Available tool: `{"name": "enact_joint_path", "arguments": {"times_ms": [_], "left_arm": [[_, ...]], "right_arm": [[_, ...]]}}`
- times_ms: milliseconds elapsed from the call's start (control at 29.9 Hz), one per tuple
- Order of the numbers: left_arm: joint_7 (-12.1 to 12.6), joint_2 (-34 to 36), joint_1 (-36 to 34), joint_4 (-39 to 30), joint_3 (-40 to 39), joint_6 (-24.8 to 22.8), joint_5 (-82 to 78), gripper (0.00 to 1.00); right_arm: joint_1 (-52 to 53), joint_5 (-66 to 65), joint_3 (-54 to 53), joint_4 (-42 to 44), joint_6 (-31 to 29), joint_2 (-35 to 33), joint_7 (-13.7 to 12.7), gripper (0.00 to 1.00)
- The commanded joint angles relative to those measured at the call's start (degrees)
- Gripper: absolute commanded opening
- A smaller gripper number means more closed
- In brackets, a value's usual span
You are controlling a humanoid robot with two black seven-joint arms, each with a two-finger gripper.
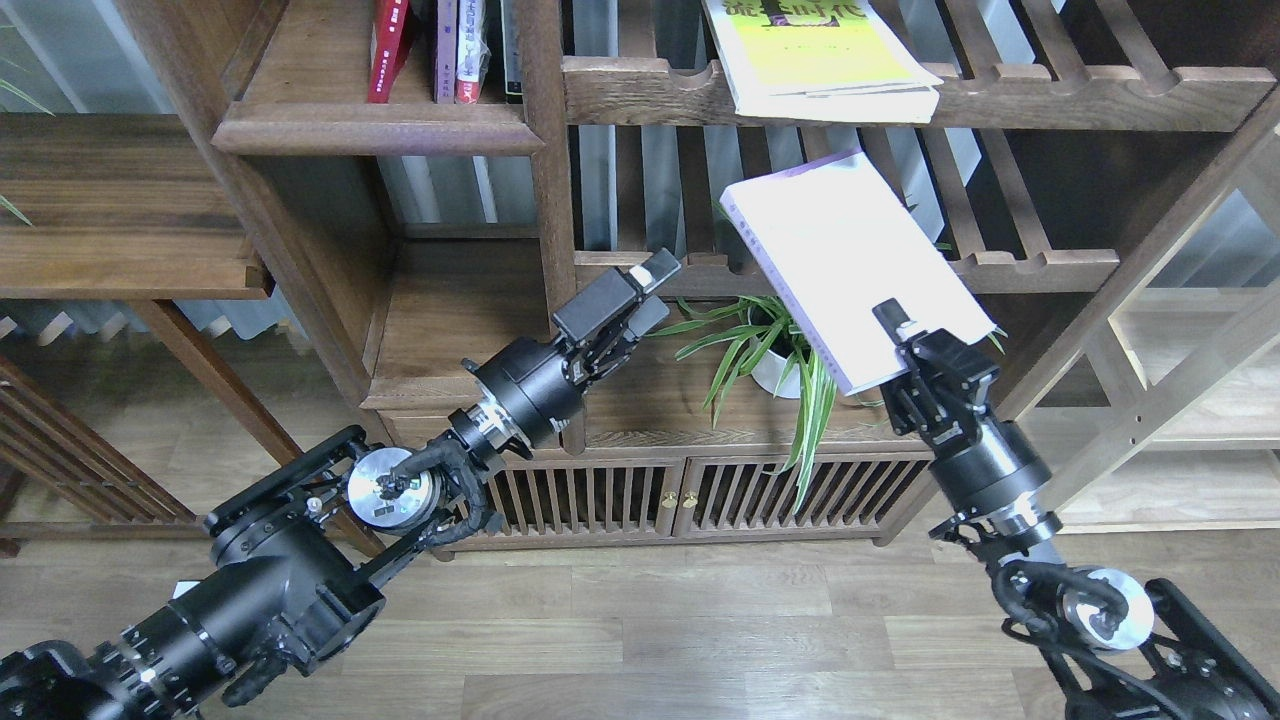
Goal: Organize books on shelf
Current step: 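Lower the white book with the right gripper toward the left gripper, then grasp the white book's edge with the left gripper beside the right gripper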
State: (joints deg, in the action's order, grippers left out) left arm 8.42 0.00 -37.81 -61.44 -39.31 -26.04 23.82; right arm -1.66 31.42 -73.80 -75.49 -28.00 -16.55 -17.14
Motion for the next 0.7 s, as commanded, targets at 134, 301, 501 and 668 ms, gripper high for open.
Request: {"name": "enact_joint_path", "arguments": {"times_ms": [134,301,501,668], "left_arm": [[0.28,0.00,-1.04,1.06,0.12,0.72,1.31,0.95],[0.19,0.00,-0.95,1.15,-0.06,0.81,1.23,0.95],[0.28,0.00,-0.33,1.94,0.38,0.90,1.23,0.95],[0.28,0.00,-0.16,2.82,0.55,1.51,1.23,0.96]], "right_arm": [[-0.10,-3.29,3.49,-0.01,0.00,3.36,0.00,0.05],[-0.10,-5.58,5.51,-0.01,0.00,5.74,0.00,0.05],[-0.19,-6.81,5.60,-0.01,0.00,7.15,-0.09,0.05],[-0.28,-6.90,5.78,-0.10,0.00,7.58,-0.09,0.05]]}}
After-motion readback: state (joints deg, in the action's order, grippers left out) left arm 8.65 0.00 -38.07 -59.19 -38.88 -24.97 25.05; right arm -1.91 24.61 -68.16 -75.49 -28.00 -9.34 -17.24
